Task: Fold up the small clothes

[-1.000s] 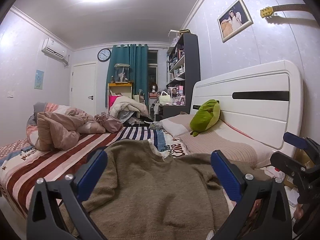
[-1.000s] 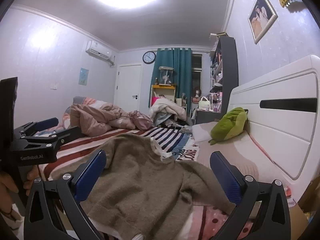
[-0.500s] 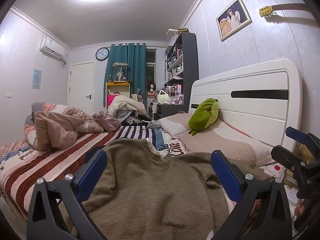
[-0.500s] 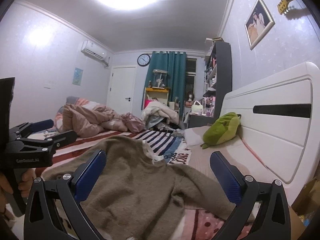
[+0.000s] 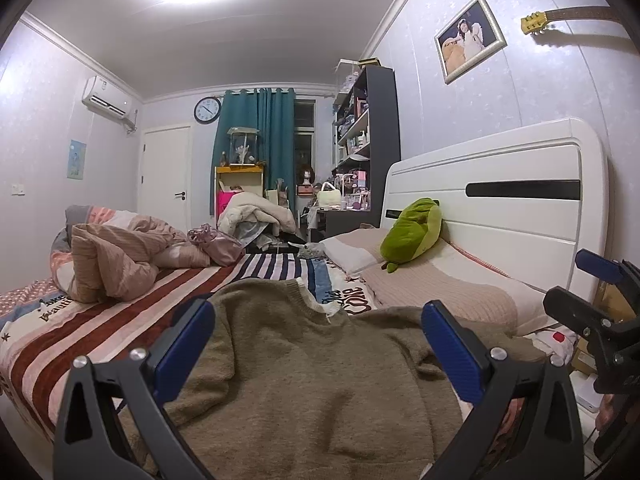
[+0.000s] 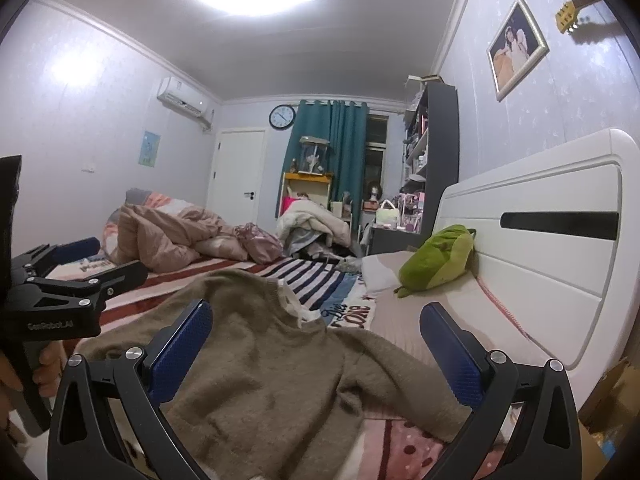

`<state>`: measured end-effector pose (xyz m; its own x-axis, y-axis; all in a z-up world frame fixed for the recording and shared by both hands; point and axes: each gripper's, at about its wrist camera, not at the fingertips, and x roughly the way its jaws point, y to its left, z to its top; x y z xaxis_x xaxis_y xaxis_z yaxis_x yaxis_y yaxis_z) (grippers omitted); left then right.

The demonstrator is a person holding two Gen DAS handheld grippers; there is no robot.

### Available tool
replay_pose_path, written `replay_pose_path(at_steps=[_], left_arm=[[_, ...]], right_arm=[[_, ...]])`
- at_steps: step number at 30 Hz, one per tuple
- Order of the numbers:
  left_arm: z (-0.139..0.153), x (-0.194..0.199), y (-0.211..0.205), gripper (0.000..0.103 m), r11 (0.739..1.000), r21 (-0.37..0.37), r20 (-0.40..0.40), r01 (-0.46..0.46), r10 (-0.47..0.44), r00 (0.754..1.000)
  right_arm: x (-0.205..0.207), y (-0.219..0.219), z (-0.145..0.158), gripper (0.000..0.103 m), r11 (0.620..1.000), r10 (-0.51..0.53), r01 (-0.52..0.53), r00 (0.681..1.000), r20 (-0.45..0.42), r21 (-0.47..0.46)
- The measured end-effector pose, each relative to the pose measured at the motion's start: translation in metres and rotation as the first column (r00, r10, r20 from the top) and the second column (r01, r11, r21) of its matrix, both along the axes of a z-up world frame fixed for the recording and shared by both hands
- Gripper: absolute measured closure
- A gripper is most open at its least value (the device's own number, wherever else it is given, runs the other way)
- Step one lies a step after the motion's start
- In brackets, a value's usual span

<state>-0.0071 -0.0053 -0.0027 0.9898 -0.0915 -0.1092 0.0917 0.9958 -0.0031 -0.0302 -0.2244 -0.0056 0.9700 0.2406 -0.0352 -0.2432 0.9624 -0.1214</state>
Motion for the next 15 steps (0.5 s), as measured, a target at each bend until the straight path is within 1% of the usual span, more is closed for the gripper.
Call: replay_pose_path(at_steps=[9,15], left_arm=[[-0.008,0.011,0.009,0.001,1.0,-0.028,-0.027,0.003,-0.003,1.0],[-0.013,0.019,0.014,0.001,0.999,-0.032,-0.04,-0.016,0.015,0.999]], right_arm=[[0.006,0.002,-0.002,0.0,0.999,0.031,-0.032,0.999,0.008,0.025],[0.015,0.003,-0.005,0.0,0.998,0.043,-0.042,0.999,-0.018,0.051]])
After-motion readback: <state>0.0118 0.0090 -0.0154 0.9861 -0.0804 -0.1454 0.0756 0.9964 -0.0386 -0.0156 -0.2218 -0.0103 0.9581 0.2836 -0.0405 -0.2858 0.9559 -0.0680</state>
